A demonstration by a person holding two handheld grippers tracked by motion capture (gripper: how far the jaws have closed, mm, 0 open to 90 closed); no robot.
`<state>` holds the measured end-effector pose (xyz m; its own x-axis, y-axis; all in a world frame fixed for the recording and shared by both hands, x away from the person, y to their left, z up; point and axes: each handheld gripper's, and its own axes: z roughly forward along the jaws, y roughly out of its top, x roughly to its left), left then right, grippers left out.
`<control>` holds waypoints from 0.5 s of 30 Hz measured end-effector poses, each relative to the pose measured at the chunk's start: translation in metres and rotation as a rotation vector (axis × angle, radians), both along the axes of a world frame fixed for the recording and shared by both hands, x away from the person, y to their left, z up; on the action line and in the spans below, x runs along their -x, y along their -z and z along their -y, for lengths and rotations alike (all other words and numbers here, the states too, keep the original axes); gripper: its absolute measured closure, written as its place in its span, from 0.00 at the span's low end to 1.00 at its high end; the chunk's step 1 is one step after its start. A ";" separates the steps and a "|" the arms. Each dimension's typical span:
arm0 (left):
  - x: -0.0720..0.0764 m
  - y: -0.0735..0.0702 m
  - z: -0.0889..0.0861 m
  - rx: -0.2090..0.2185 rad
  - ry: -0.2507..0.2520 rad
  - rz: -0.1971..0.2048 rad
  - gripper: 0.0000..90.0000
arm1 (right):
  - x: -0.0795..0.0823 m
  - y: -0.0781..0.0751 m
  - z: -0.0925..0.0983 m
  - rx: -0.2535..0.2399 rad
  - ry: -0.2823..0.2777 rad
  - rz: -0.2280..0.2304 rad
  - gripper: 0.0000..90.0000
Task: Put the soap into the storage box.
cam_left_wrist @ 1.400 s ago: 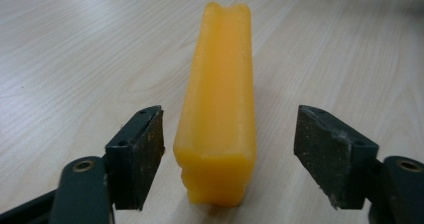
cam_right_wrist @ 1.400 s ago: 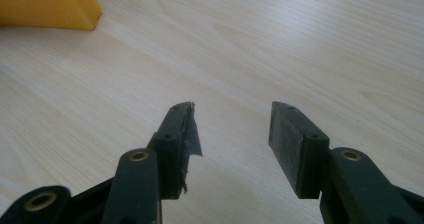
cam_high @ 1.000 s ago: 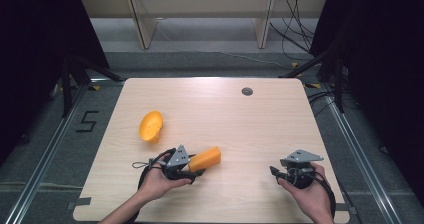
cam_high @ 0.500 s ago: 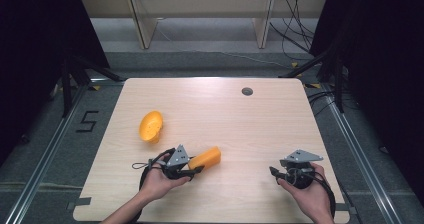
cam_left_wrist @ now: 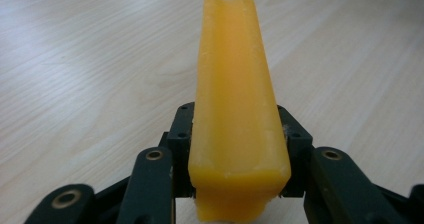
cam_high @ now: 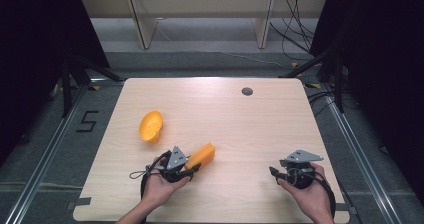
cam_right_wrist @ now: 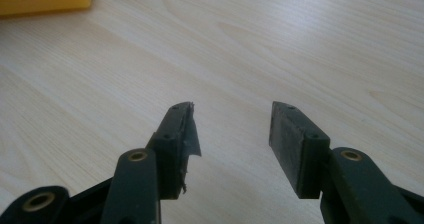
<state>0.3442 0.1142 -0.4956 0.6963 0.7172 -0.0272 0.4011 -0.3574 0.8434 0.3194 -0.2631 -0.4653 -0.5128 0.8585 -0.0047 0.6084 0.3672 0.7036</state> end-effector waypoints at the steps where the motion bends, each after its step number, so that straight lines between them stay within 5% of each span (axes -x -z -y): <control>1: 0.000 -0.001 0.000 0.022 -0.031 -0.011 0.67 | 0.000 0.000 0.000 -0.008 -0.016 -0.002 0.58; 7: 0.006 -0.015 0.003 0.110 -0.202 0.078 0.67 | -0.002 0.000 0.003 -0.002 -0.044 0.021 0.58; 10: 0.011 -0.020 0.001 0.089 -0.231 0.140 0.67 | 0.000 -0.002 0.004 -0.028 -0.037 -0.006 0.58; 14: 0.016 -0.025 -0.010 0.124 -0.291 0.171 0.67 | 0.000 -0.001 0.005 -0.011 -0.037 0.036 0.58; 15: 0.017 -0.026 -0.011 0.129 -0.305 0.178 0.67 | 0.002 -0.003 0.004 -0.020 -0.021 0.016 0.58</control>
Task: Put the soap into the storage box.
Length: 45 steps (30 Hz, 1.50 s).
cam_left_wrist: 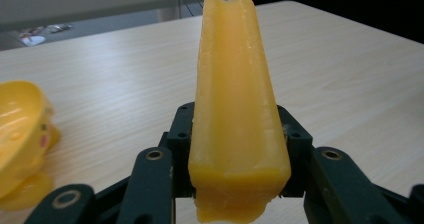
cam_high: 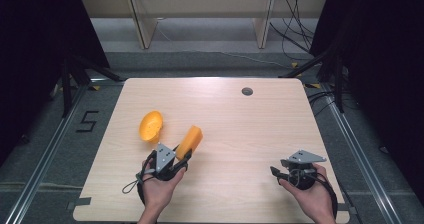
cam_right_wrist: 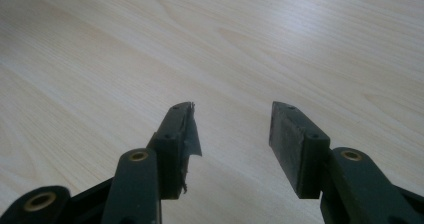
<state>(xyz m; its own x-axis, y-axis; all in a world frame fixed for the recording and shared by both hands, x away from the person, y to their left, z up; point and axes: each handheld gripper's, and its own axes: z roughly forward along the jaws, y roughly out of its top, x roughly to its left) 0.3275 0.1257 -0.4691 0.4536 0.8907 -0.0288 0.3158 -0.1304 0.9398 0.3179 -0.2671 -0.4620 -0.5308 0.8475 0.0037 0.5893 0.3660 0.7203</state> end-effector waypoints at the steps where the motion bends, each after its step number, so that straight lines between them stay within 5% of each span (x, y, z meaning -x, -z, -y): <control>1: 0.001 -0.003 -0.003 -0.005 -0.016 0.012 0.67 | 0.000 0.000 0.000 0.002 -0.003 0.001 0.58; 4: 0.003 -0.007 -0.008 0.004 -0.036 0.033 0.67 | 0.000 0.000 -0.001 -0.014 -0.006 -0.025 0.58; 7: 0.003 -0.012 -0.013 0.008 -0.052 0.038 0.67 | 0.000 0.001 -0.001 0.005 0.000 0.004 0.58; 39: -0.002 -0.025 -0.043 0.059 -0.173 0.075 0.67 | 0.000 -0.001 0.001 -0.011 -0.015 -0.021 0.58; 45: -0.003 -0.028 -0.047 0.062 -0.188 0.083 0.67 | 0.000 0.000 0.001 0.007 0.001 0.019 0.58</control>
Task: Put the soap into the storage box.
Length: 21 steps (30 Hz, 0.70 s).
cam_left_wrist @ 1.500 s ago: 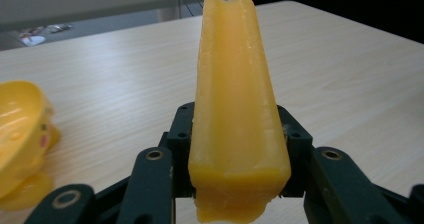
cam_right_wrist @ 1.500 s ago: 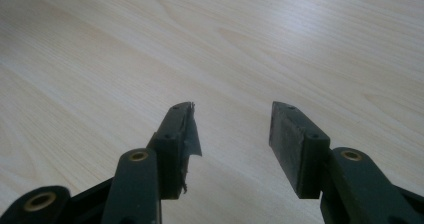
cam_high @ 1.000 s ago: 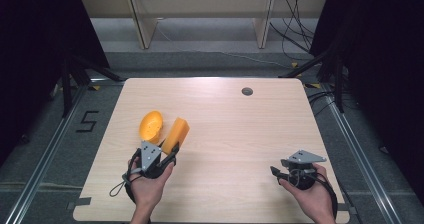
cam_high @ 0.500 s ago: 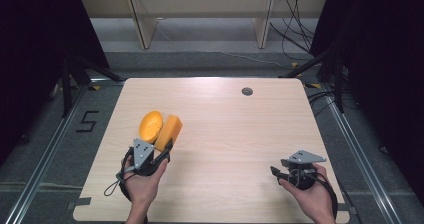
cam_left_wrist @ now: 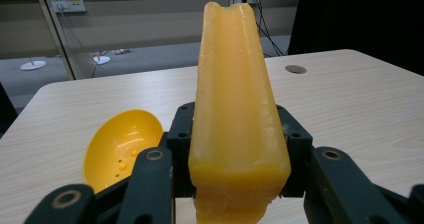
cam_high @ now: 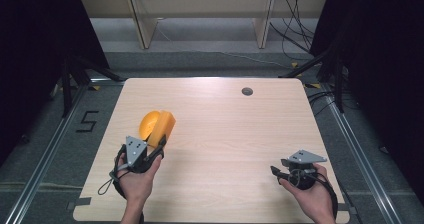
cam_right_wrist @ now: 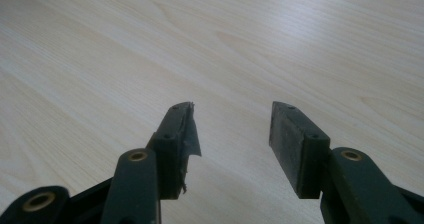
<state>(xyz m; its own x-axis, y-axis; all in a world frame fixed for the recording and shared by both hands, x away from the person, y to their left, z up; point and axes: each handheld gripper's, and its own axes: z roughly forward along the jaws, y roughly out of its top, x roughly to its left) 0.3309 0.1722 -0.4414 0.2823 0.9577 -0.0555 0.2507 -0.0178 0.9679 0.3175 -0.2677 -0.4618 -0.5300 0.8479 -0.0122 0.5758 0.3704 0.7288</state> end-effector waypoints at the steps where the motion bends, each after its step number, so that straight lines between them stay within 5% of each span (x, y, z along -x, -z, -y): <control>1: -0.001 -0.001 -0.001 -0.002 0.001 -0.001 0.67 | 0.000 0.000 0.000 -0.005 0.004 -0.005 0.58; 21: -0.007 -0.008 -0.010 -0.010 -0.037 0.019 0.67 | 0.000 -0.001 0.000 -0.002 0.001 -0.003 0.58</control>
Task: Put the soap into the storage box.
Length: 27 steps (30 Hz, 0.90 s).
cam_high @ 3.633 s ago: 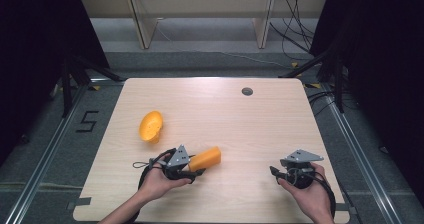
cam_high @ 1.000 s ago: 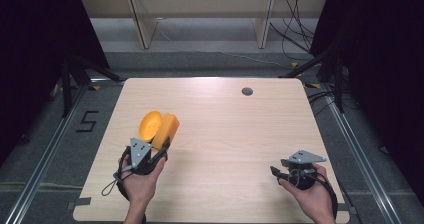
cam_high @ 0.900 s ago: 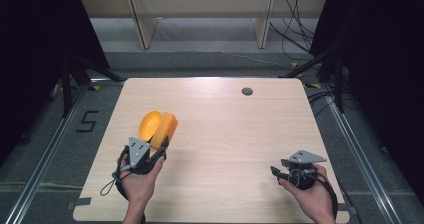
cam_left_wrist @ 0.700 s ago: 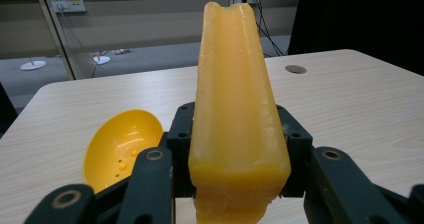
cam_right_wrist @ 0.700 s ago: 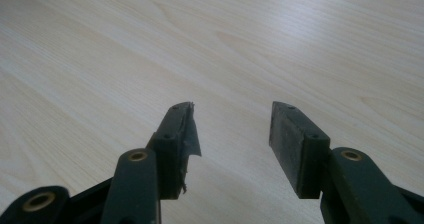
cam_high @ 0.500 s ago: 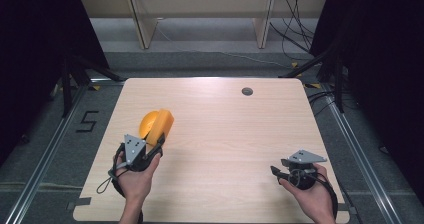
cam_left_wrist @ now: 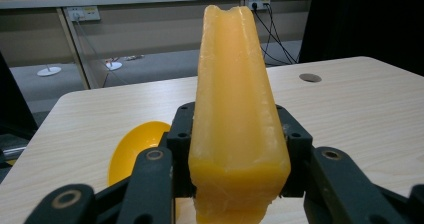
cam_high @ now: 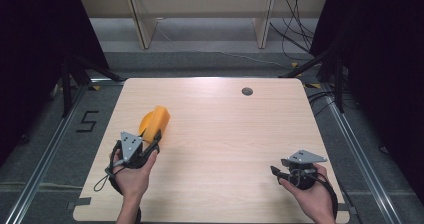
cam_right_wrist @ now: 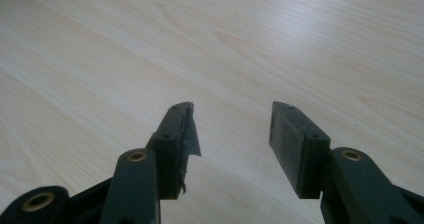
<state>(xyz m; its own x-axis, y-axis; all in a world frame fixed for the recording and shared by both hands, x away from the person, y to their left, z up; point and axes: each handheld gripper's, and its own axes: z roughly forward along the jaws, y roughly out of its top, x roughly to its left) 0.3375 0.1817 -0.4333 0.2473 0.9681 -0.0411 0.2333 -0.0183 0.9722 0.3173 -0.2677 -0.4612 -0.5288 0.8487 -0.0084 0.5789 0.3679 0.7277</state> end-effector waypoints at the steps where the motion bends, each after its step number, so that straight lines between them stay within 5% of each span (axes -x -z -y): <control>1: 0.000 0.000 -0.001 0.000 -0.002 -0.001 0.67 | 0.000 0.000 0.000 0.004 -0.002 0.000 0.58; 27: -0.016 -0.007 -0.015 -0.008 -0.061 0.015 0.67 | 0.000 0.000 0.000 -0.002 0.001 0.002 0.57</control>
